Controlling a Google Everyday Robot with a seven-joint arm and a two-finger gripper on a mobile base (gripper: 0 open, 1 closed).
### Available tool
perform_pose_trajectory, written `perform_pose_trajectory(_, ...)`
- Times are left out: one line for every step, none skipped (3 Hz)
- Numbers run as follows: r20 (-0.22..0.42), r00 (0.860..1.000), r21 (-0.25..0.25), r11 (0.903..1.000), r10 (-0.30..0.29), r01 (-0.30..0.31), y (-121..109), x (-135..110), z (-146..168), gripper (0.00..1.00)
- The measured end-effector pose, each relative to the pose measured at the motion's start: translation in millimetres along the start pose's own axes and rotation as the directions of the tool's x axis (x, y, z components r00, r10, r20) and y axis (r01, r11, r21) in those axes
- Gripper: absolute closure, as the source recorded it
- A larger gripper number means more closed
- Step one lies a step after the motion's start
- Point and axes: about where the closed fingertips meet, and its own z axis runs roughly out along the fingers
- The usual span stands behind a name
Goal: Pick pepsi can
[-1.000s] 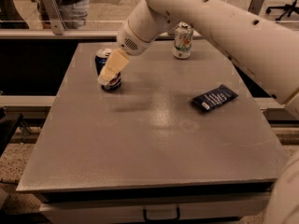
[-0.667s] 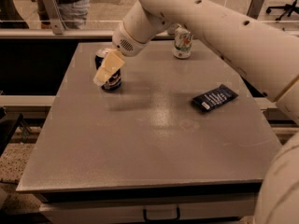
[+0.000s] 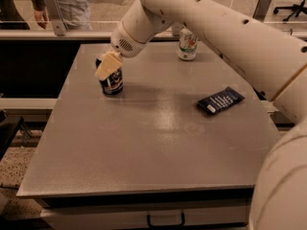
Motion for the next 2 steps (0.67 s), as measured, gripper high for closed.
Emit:
perform_pose_trajectory(0.001,1.0,-0.014,0.9998,-0.012,0.013,0,-3,-7,0.64)
perform_pose_trajectory(0.03,0.999,-0.023,0.9987,-0.045,0.046,0,-13,-35,0.88)
